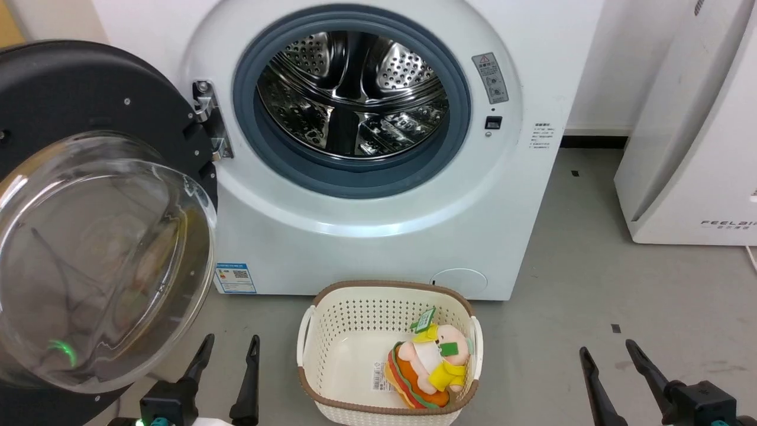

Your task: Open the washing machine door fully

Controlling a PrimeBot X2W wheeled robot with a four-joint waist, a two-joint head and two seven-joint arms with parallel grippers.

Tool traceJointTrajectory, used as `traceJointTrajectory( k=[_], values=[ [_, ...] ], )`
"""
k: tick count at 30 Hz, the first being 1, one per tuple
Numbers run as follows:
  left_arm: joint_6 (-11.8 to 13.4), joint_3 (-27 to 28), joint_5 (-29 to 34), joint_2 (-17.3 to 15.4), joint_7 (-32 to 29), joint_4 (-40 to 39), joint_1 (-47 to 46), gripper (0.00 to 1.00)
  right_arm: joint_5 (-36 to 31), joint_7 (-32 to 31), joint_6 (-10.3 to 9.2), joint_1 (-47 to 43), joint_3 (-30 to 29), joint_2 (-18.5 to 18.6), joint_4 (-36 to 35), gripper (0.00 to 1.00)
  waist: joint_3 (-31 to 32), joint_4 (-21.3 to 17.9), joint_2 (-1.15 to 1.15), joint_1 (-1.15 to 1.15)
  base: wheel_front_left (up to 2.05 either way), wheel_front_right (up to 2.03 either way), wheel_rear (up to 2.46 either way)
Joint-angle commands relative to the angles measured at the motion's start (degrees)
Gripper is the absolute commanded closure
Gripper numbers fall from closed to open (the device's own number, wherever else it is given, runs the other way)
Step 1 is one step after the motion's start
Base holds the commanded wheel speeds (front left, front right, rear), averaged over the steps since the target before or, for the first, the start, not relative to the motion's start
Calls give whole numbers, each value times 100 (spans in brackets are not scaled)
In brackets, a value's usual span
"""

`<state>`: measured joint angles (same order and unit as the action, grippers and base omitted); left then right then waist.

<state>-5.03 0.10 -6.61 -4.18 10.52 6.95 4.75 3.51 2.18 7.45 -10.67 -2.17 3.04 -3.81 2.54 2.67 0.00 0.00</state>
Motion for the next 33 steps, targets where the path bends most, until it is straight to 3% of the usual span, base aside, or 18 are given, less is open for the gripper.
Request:
traceJointTrajectory(
  k=[1,14,15,33],
  values=[
    [33,-6,-11,1,-24,27,26,0,-24,-15,3,-92,-1,-16,-39,0,-15,-20,0,0,0,0,0],
    [66,-66,-44,-92,-85,72,72,0,10,40,3,-65,2,-16,32,0,-109,-2,0,0,0,0,0],
    [39,-77,-19,-55,-83,77,28,100,2,4,0,-2,3,0,26,100,-109,-3,0,0,0,0,0],
    [90,-78,62,-19,-204,-13,-33,100,-40,-18,0,134,32,-1,68,100,-129,-35,0,0,0,0,0]
  ],
)
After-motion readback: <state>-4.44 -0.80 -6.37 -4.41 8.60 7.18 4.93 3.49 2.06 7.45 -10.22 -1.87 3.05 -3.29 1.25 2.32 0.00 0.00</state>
